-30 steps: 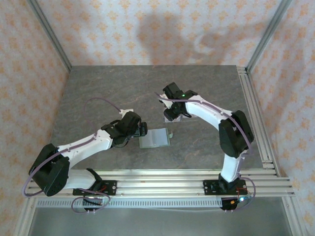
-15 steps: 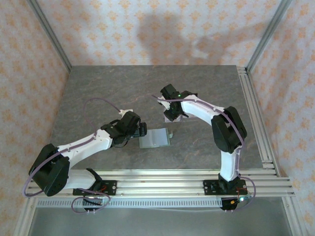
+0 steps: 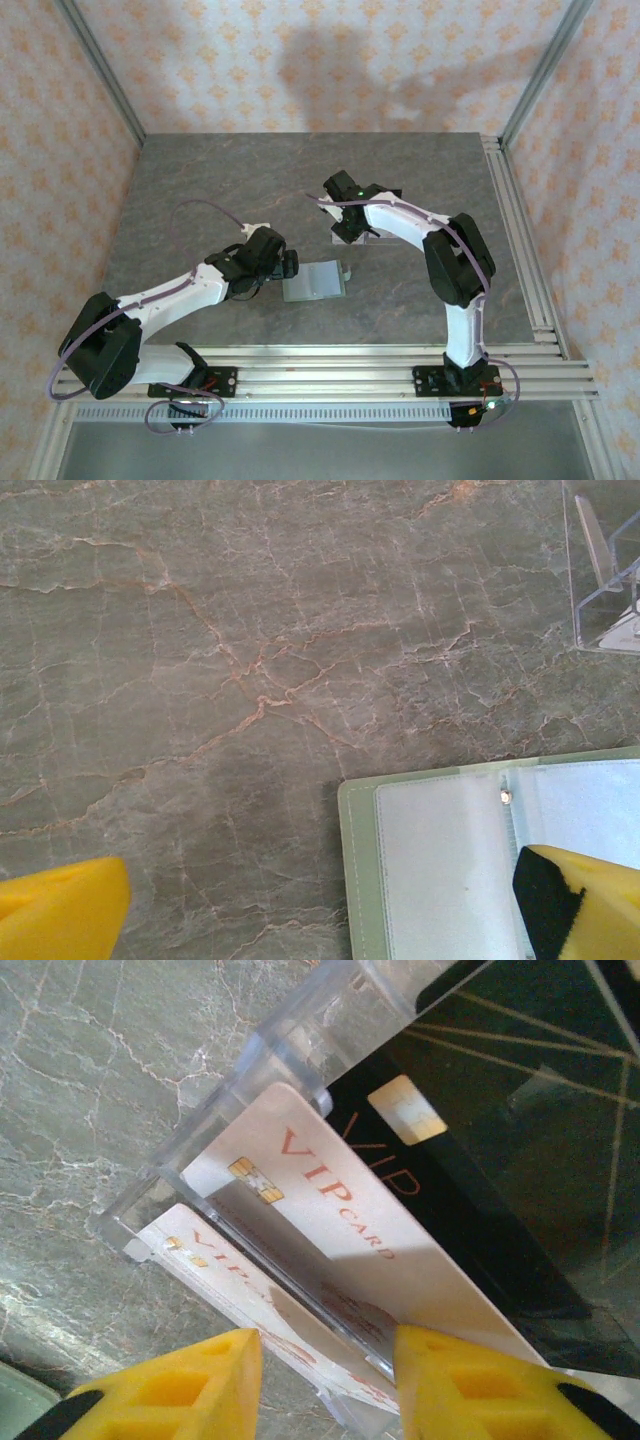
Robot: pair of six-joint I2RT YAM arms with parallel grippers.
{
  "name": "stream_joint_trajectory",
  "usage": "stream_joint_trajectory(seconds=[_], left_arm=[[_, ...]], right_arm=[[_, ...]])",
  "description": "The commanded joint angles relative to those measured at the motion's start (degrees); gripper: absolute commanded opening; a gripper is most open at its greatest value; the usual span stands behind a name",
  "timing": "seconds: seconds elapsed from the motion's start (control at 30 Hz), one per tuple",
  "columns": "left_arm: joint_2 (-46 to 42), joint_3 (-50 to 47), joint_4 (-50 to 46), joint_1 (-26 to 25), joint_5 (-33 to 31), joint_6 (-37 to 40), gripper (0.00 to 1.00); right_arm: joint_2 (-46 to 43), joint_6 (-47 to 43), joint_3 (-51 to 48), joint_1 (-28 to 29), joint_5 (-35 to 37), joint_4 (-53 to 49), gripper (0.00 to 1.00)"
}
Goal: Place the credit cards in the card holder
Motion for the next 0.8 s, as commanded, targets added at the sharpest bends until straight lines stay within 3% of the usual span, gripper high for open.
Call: stream_joint_trajectory(seconds=[0.0, 0.33, 0.77], left_arm=[[0.42, -0.50, 0.18, 0.46, 0.02, -0.35, 1.00], [1.70, 0.23, 0.53, 0.46, 0.18, -0.18, 1.00], [2.55, 0.59, 0.81, 0.46, 0.25, 0.00, 1.00]], right_arm=[[-1.19, -0.10, 0.45, 0.13, -1.49, -2.03, 0.34], [-1.78, 0.03, 0.22, 0.13, -4.23, -3.84, 0.19], [-0.21, -0.65, 1.18, -0.02, -3.24, -4.28, 0.16]])
